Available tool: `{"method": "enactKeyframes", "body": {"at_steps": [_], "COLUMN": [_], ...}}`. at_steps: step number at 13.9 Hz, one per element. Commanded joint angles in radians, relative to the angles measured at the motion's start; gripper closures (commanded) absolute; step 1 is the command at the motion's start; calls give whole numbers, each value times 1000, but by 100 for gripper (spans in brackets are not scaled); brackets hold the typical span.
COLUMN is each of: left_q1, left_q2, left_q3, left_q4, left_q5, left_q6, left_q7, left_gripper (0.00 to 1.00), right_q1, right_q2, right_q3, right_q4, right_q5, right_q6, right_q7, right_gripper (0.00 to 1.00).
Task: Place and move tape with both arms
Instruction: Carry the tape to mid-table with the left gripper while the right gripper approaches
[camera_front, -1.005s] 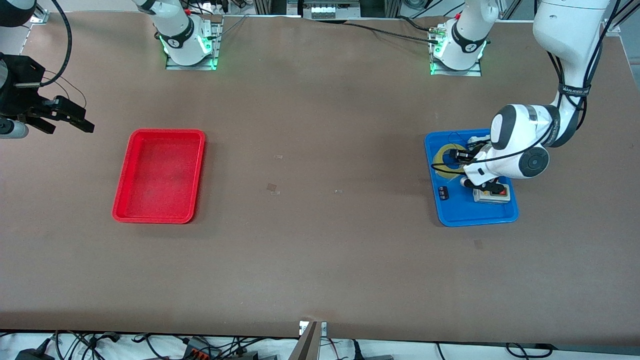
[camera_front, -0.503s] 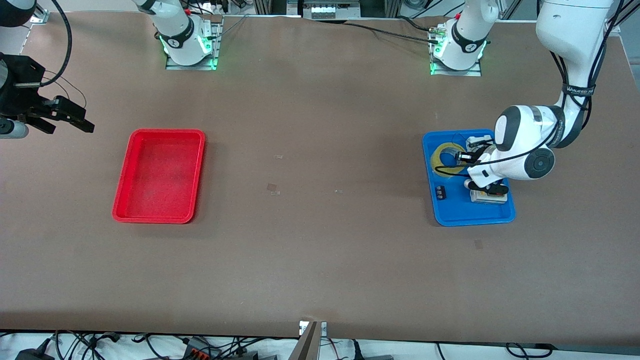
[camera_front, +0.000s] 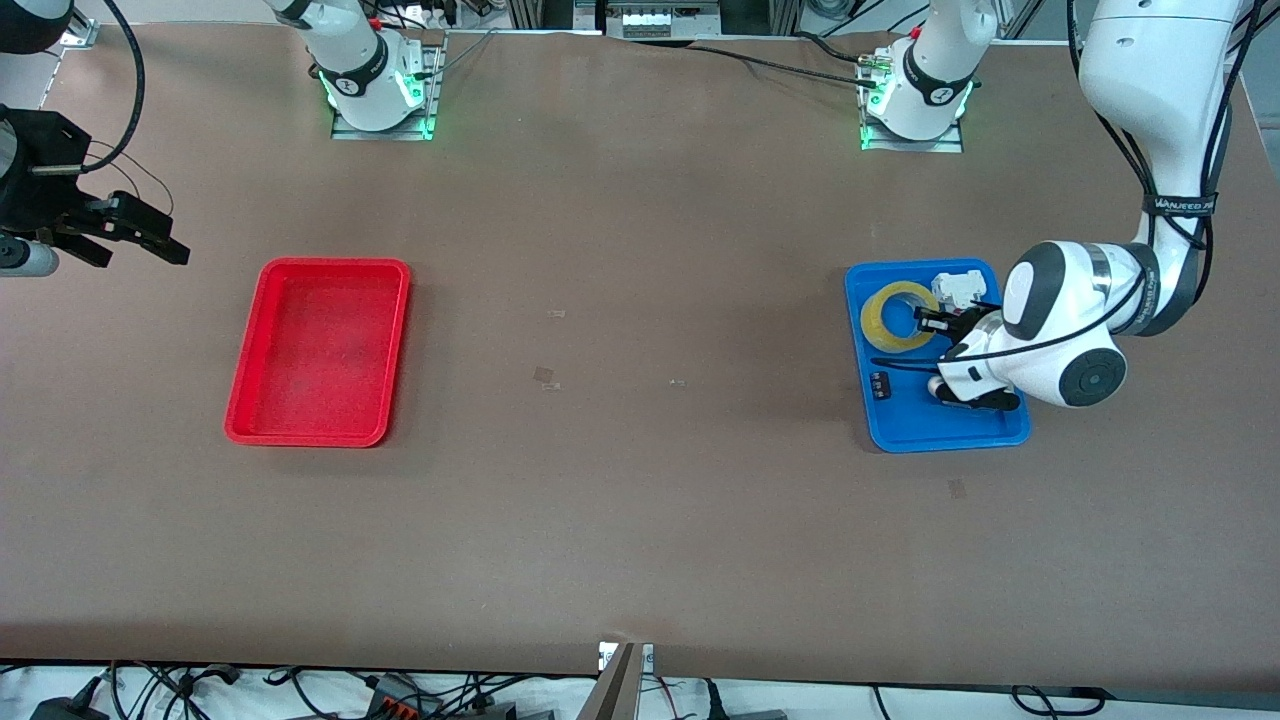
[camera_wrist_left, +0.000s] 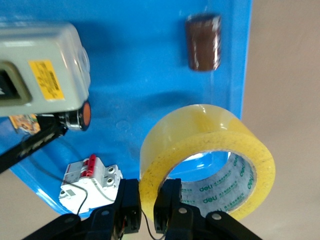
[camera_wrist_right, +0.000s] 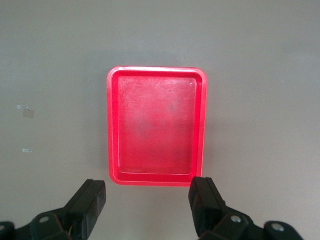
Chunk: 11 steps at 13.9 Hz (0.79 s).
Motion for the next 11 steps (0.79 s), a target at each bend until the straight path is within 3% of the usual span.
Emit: {"method": "enactKeyframes", "body": {"at_steps": [1,6,11], "left_q1": [-84,-265,-455], "left_q2": [19,89,280], "left_q3": [-5,-5,-5], "left_q4": [94,247,500], "left_q5": [-13,-227,-290], "left_q6": [-47,-37,28], "left_q7": [-153,-512,-879], "left_gripper": [100,100,100], "right_q1": [-2,-2,47], "right_q2": [-1,11,43], "right_q3": [11,10,11], "right_q4": [17,14,15], "right_q5": [34,62,56], "right_q6": [-9,-23,-25], "right_q7": [7,7,-8], "right_gripper": [0,0,0]}}
